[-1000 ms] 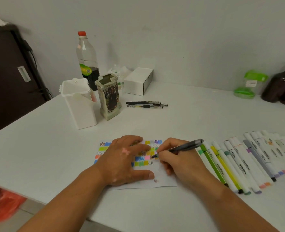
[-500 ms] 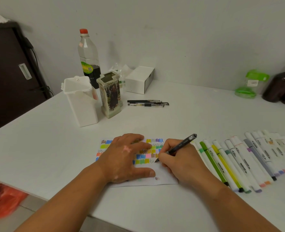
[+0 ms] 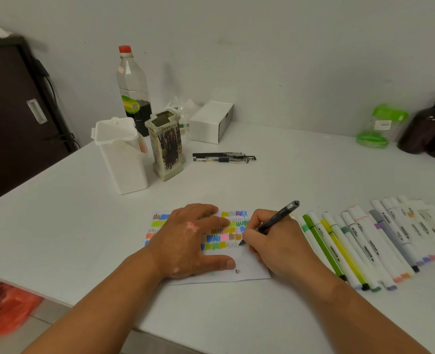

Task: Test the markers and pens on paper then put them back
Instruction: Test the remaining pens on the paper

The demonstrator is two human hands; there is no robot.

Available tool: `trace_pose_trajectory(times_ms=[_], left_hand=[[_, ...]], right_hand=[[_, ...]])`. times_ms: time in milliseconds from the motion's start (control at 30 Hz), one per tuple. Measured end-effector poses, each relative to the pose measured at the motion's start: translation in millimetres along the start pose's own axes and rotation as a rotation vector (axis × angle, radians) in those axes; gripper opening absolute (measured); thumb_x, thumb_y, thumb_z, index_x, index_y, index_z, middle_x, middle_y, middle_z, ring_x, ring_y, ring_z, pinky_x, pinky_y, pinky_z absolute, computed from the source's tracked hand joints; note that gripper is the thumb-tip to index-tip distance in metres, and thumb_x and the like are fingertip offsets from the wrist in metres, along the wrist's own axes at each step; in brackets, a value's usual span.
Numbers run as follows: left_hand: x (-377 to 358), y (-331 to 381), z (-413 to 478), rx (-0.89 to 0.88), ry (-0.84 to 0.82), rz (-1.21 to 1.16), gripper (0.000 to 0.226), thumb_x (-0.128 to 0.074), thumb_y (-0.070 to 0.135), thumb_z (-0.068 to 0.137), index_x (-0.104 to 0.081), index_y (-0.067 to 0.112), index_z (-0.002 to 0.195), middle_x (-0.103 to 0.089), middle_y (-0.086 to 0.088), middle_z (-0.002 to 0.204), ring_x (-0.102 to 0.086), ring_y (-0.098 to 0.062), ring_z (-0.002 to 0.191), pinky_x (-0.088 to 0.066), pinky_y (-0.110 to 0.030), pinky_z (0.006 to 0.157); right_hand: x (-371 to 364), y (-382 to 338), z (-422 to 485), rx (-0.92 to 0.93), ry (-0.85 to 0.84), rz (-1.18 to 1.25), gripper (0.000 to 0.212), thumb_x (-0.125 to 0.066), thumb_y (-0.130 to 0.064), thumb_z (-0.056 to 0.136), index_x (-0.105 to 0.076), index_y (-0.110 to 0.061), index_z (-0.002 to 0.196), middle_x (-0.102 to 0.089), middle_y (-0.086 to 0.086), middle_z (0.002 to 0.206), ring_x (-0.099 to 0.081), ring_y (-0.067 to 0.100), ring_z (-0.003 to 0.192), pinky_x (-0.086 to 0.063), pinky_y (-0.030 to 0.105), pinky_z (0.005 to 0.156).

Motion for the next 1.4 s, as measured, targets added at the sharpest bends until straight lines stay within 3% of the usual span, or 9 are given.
trace_pose_trajectory(times_ms=[133, 267, 433, 567, 633, 733, 833, 1200, 1400], left_hand=[[-0.1, -0.6, 0.3, 0.008, -0.010, -0.003, 0.091, -0.044, 0.094, 0.066, -0.041, 0.048, 0.144, -0.032, 0.018, 0.155, -0.030, -0.008, 0.141, -0.025, -0.039, 0.117], [0.4, -0.8, 0.4, 0.009, -0.008, -0.017, 0.092, -0.043, 0.096, 0.065, -0.041, 0.048, 0.143, -0.032, 0.019, 0.155, -0.030, -0.007, 0.141, -0.027, -0.039, 0.118], [0.2, -1.5, -0.1, 0.007, 0.002, -0.025, 0.092, -0.042, 0.097, 0.064, -0.042, 0.049, 0.142, -0.033, 0.021, 0.153, -0.030, -0.004, 0.139, -0.027, -0.036, 0.117], [-0.8, -1.9, 0.4, 0.011, -0.001, -0.022, 0.094, -0.039, 0.099, 0.062, -0.040, 0.051, 0.142, -0.031, 0.023, 0.153, -0.030, -0.003, 0.139, -0.028, -0.037, 0.118], [-0.4, -1.2, 0.4, 0.007, 0.004, -0.028, 0.093, -0.041, 0.099, 0.062, -0.041, 0.051, 0.142, -0.031, 0.023, 0.153, -0.030, -0.003, 0.138, -0.027, -0.036, 0.117], [1.2, -1.0, -0.5, 0.002, 0.019, -0.040, 0.092, -0.042, 0.098, 0.062, -0.043, 0.051, 0.141, -0.033, 0.023, 0.153, -0.031, -0.002, 0.138, -0.027, -0.035, 0.117], [1.2, -0.9, -0.7, 0.002, 0.014, -0.029, 0.092, -0.041, 0.098, 0.063, -0.042, 0.051, 0.141, -0.032, 0.023, 0.153, -0.030, -0.002, 0.138, -0.027, -0.035, 0.116], [1.1, -1.5, -0.5, 0.007, 0.018, -0.046, 0.091, -0.042, 0.099, 0.062, -0.042, 0.053, 0.140, -0.032, 0.025, 0.153, -0.030, -0.002, 0.138, -0.026, -0.035, 0.116], [1.4, -2.3, -1.3, 0.003, 0.041, -0.043, 0.092, -0.041, 0.100, 0.061, -0.043, 0.051, 0.140, -0.034, 0.024, 0.151, -0.031, -0.001, 0.136, -0.027, -0.032, 0.115]], right_hand=[[1.9, -0.1, -0.7, 0.027, 0.022, 0.013, 0.014, -0.069, -0.019, 0.083, -0.064, -0.020, 0.070, -0.065, -0.004, 0.057, -0.056, 0.006, 0.048, -0.044, 0.023, 0.046], [11.7, 0.9, 1.1, -0.046, 0.036, 0.625, 0.026, -0.061, -0.033, 0.079, -0.072, -0.011, 0.071, -0.065, 0.011, 0.061, -0.056, 0.019, 0.052, -0.046, 0.029, 0.044], [18.3, 2.0, 6.0, -0.034, 0.026, 0.910, 0.032, -0.054, -0.025, 0.090, -0.078, -0.004, 0.088, -0.074, 0.017, 0.097, -0.073, 0.024, 0.092, -0.061, 0.039, 0.080], [22.7, -3.2, 9.0, -0.057, -0.008, 1.107, 0.020, -0.050, -0.004, 0.097, -0.070, -0.004, 0.098, -0.052, 0.008, 0.063, -0.052, 0.020, 0.056, -0.048, 0.033, 0.061], [23.2, -3.1, 9.2, -0.110, -0.063, 1.193, 0.021, -0.059, -0.027, 0.096, -0.065, -0.007, 0.097, -0.034, 0.001, 0.059, -0.034, 0.016, 0.052, -0.037, 0.031, 0.055], [21.3, -5.1, 6.2, -0.163, -0.218, 1.310, 0.065, -0.057, -0.075, 0.083, -0.061, -0.011, 0.080, -0.029, 0.001, 0.061, -0.030, 0.018, 0.055, -0.034, 0.033, 0.059], [23.3, -9.7, 3.4, -0.126, -0.318, 1.412, 0.082, -0.054, -0.093, 0.067, -0.046, -0.011, 0.067, -0.030, 0.003, 0.062, -0.028, 0.021, 0.059, -0.035, 0.036, 0.062], [26.4, -11.5, 1.2, -0.150, -0.342, 1.410, 0.071, -0.040, -0.080, 0.088, -0.057, -0.013, 0.075, -0.032, 0.000, 0.062, -0.029, 0.017, 0.054, -0.031, 0.033, 0.055], [40.6, 2.9, 7.8, -0.137, -0.137, 1.184, 0.026, -0.059, -0.031, 0.091, -0.077, -0.011, 0.092, -0.053, 0.004, 0.080, -0.051, 0.017, 0.059, -0.046, 0.030, 0.049]])
Point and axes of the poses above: each hand's wrist, its own z-axis towards the middle knuckle, its own x-axis out of the back of the hand, y = z × x, the point moved 8 cm from there along z, towards the middle knuckle
